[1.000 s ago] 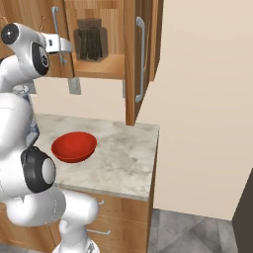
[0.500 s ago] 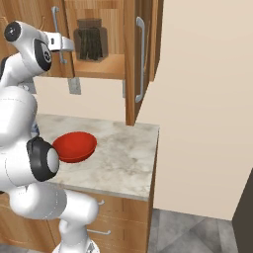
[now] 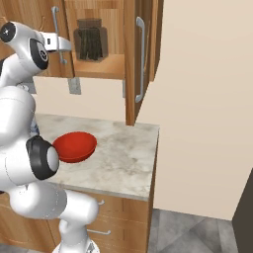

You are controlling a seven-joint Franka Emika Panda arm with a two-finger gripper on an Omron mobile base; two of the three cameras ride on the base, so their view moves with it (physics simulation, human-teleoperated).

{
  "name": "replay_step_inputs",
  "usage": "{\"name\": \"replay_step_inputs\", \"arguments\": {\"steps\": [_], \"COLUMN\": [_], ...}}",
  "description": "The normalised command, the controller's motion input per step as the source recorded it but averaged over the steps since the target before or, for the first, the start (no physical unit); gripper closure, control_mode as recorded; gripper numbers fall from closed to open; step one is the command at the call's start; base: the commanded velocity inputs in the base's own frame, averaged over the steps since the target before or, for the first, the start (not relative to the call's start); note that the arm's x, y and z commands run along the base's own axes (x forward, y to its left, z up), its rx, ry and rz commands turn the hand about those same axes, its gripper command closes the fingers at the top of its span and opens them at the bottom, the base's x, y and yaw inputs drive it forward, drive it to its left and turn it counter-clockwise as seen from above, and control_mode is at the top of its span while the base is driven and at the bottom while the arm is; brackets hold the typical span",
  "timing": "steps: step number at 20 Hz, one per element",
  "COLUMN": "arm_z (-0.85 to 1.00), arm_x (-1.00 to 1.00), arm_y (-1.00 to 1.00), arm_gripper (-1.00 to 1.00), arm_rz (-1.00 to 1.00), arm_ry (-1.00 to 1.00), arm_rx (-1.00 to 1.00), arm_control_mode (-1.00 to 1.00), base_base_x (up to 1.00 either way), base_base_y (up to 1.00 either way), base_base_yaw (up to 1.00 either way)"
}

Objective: Open the cabinet. Pick the apple and mango from the cabinet and place them into the bowl. Then close the cabinet.

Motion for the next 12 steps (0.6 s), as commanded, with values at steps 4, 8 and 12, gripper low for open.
{"name": "replay_step_inputs", "arguments": {"steps": [4, 8, 12], "arm_z": [-0.12, -0.14, -0.2], "arm_x": [0.29, 0.32, 0.33], "arm_y": [-0.05, -0.44, -0.78], "arm_gripper": [1.0, 1.0, 1.0], "arm_rz": [-0.01, 0.02, 0.09], "arm_ry": [0.0, 0.0, 0.0], "arm_rx": [0.0, 0.0, 0.02], "arm_control_mode": [-1.0, -1.0, -1.0], "base_base_x": [0.0, 0.0, 0.0], "base_base_y": [0.0, 0.0, 0.0], "base_base_yaw": [0.0, 0.0, 0.0]}}
